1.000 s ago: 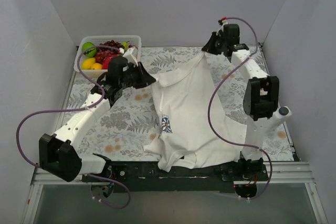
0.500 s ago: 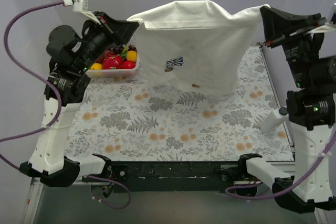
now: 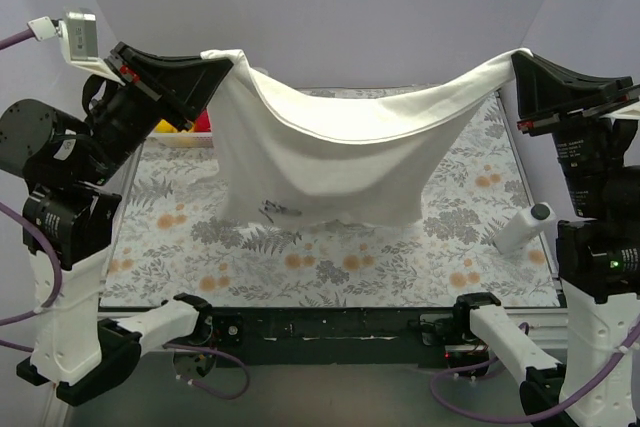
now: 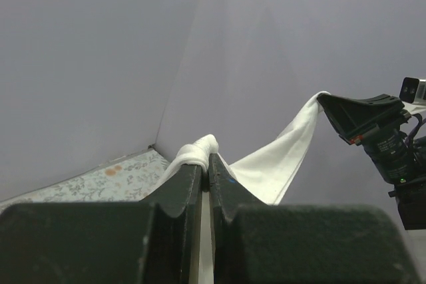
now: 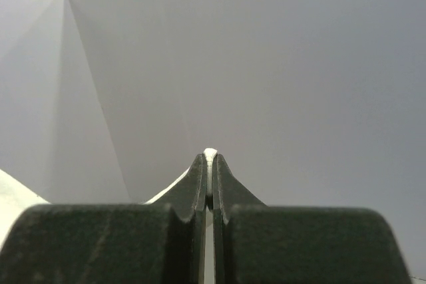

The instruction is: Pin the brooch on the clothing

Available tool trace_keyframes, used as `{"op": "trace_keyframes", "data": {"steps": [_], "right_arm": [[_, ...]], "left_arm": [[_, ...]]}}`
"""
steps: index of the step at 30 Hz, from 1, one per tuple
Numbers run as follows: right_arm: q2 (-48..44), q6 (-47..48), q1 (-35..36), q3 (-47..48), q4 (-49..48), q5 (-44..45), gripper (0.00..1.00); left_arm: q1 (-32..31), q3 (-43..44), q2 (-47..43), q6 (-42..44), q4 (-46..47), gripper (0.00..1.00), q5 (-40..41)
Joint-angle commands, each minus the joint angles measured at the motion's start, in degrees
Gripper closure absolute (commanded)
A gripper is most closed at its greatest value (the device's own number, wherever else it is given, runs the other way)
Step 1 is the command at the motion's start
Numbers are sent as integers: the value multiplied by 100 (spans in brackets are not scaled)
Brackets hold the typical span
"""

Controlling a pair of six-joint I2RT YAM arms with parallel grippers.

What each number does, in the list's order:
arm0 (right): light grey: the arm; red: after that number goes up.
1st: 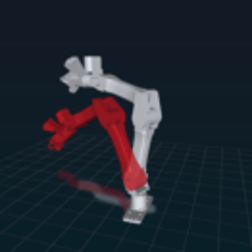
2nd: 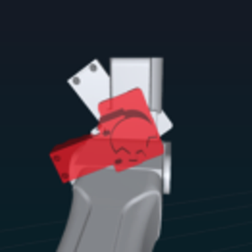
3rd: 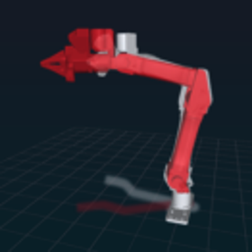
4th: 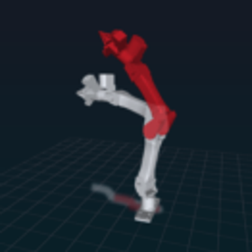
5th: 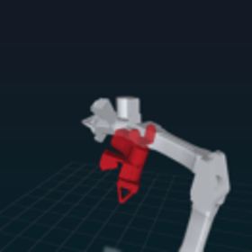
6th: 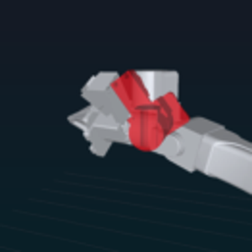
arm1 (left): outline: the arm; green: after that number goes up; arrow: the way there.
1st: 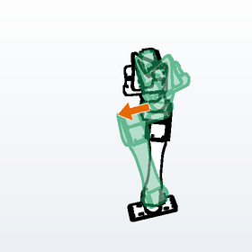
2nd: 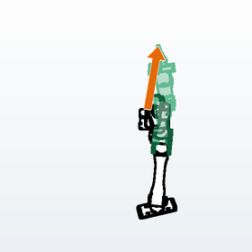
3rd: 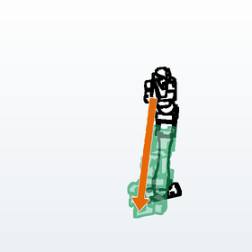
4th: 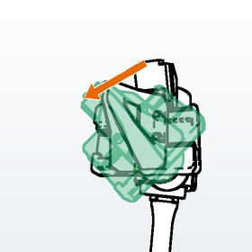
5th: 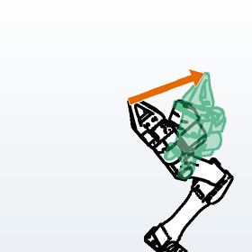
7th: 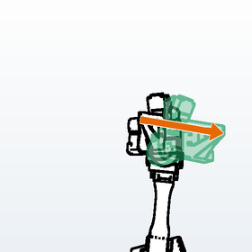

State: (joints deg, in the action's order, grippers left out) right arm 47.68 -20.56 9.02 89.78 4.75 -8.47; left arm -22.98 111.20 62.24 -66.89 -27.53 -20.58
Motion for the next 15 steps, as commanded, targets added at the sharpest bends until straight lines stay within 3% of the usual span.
{"op": "trace_keyframes", "data": {"steps": [1,7,15], "right_arm": [[109,175,-14,5,-220,425,99],[619,377,-14,-461,-405,592,99],[1981,491,-66,-357,-739,487,99]], "left_arm": [[22,139,367,88,-323,100,236],[22,-554,701,326,-174,100,1115],[337,-609,1764,397,116,100,1039]]}}
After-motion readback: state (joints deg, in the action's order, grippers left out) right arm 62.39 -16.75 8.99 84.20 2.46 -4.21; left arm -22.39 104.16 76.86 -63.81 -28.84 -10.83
